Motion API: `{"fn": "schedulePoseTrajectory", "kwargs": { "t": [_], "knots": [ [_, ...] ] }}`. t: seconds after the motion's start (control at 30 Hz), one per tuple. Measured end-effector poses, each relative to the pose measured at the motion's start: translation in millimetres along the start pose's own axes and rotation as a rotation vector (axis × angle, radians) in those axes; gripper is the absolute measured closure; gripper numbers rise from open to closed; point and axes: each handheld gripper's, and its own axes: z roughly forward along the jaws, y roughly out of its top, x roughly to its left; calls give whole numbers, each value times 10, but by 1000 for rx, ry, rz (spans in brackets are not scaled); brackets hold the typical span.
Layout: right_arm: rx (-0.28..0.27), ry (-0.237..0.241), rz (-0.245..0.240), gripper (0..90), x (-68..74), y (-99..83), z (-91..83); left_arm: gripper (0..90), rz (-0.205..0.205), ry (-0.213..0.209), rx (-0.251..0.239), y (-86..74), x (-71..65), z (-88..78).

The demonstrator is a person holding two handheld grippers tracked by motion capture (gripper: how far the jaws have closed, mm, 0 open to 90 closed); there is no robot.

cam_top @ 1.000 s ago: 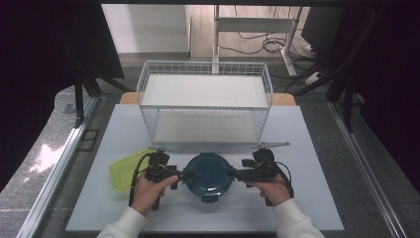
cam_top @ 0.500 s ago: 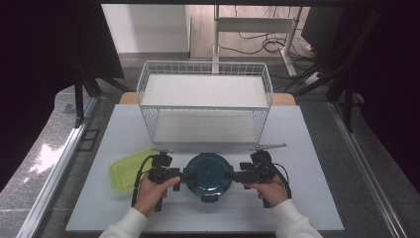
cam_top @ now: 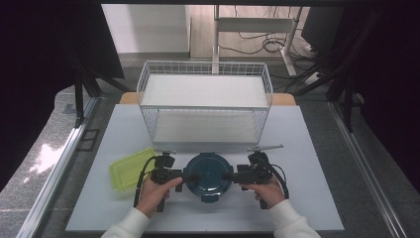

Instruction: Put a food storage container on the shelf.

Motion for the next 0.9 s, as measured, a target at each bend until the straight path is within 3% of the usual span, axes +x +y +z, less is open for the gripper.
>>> {"fn": "schedulePoseTrajectory", "kwargs": {
  "t": [0.33,0.5,0.9],
  "knots": [
    [25,34,56,95,-81,-42,141,83,-20,-35,8,-5,31,64],
    [33,69,111,95,-140,-55,222,91,-21,-44,11,-4,24,82],
    [65,95,140,135,-148,-106,319,141,-37,-110,35,-22,18,127]
  ]
}}
